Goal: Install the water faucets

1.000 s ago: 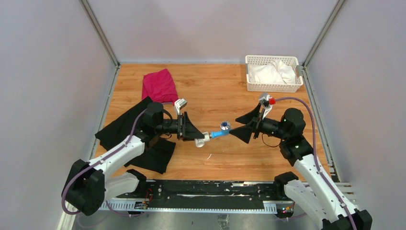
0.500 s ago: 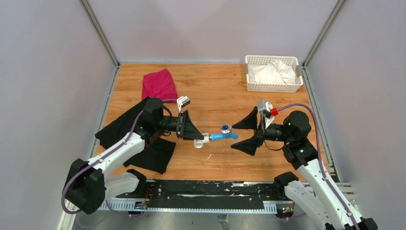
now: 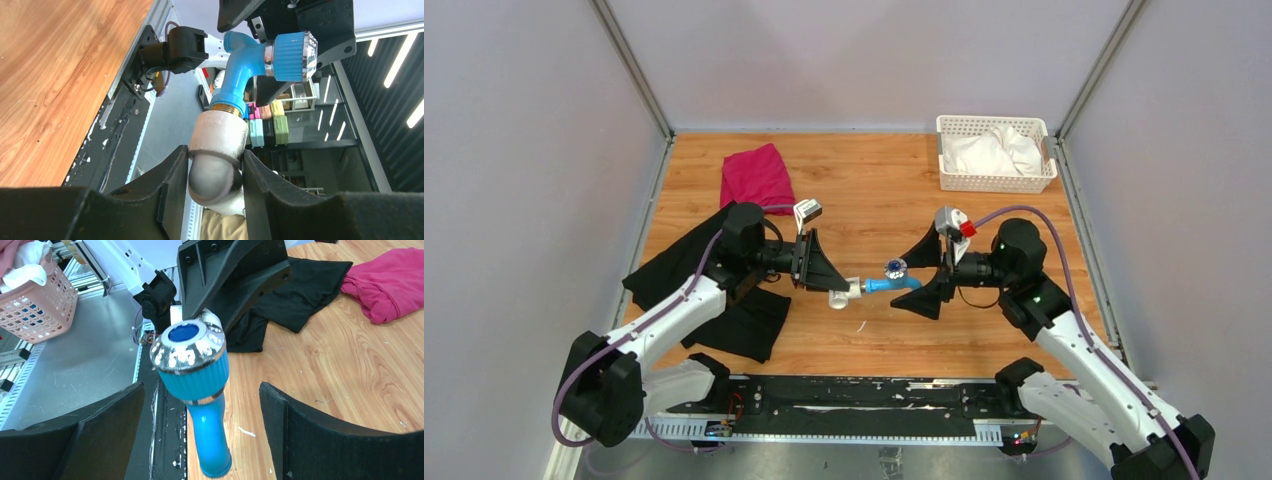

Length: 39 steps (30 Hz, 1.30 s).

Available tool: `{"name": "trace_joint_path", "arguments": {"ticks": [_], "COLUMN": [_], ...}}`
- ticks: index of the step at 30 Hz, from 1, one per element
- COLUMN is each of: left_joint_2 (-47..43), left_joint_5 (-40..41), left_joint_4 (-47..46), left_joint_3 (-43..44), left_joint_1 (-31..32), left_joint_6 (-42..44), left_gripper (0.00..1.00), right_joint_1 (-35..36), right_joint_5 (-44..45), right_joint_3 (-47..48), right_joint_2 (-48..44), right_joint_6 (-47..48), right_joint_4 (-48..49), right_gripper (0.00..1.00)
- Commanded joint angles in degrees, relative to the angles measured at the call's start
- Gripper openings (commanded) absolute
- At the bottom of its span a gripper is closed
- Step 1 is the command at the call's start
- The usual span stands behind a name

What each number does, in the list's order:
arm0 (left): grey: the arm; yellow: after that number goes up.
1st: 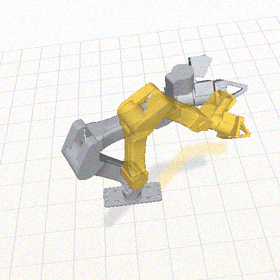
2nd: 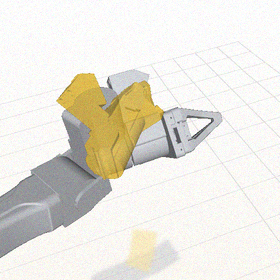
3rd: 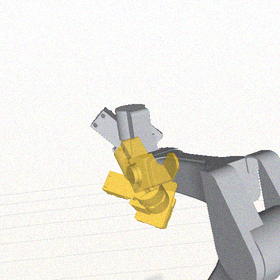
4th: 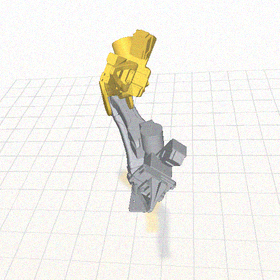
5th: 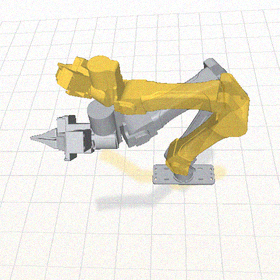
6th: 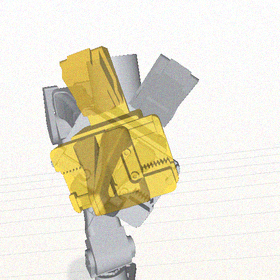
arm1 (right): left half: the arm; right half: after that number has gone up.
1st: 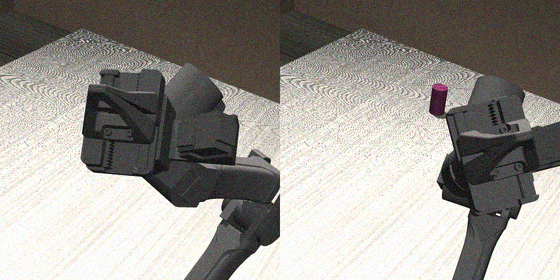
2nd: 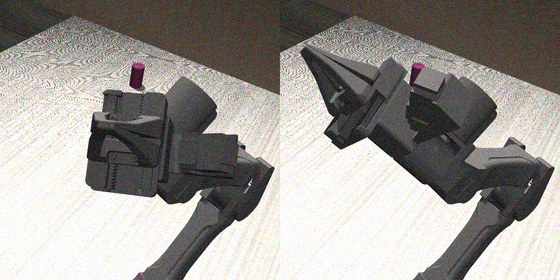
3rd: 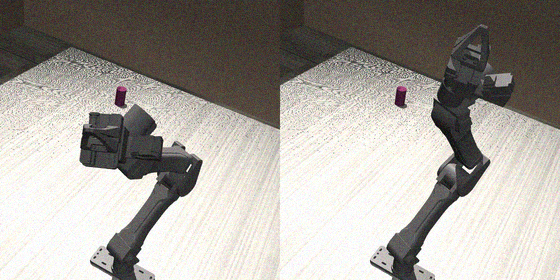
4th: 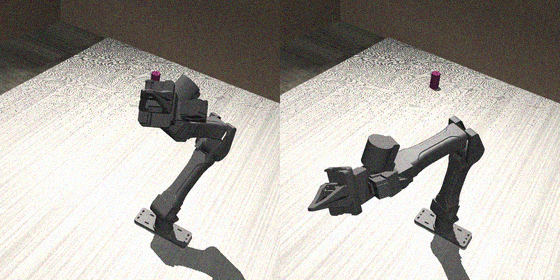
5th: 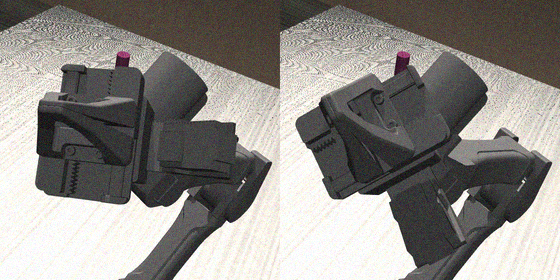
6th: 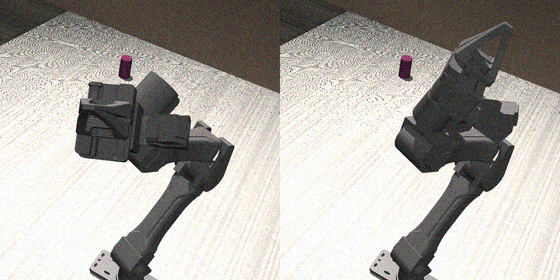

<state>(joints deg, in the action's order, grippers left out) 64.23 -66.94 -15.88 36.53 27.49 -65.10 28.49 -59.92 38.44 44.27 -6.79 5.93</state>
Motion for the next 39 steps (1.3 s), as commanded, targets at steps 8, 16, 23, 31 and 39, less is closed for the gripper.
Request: {"name": "trace_joint_path", "arguments": {"ticks": [8,16,23,31,39], "left_joint_2": [-0.24,-0.06,0.19,0.53,0.57], "left_joint_5": [-2.28,-2.32,-2.24,-1.69,-0.97], "left_joint_4": [-1.88,-1.88,-1.87,-1.87,-1.87], "left_joint_3": [2.27,2.36,2.05,1.88,1.88], "left_joint_1": [-0.33,-0.33,-0.33,-0.33,-0.33], "left_joint_6": [-0.21,-0.02,0.11,-0.03,-0.28], "left_gripper": [0.00,0.00,0.00,0.00,0.00], "right_joint_1": [3.65,4.17,4.46,4.94,5.59], "right_joint_5": [2.18,2.65,2.33,1.26,-0.02], "right_joint_3": [2.70,3.17,3.50,3.12,3.57], "right_joint_2": [4.41,6.90,7.58,7.17,8.17], "right_joint_6": [1.62,-0.26,-1.47,-3.25,-3.45], "right_joint_4": [0.70,2.22,3.47,5.80,5.80], "right_gripper": [0.76,0.70,0.58,0.57,0.38]}}
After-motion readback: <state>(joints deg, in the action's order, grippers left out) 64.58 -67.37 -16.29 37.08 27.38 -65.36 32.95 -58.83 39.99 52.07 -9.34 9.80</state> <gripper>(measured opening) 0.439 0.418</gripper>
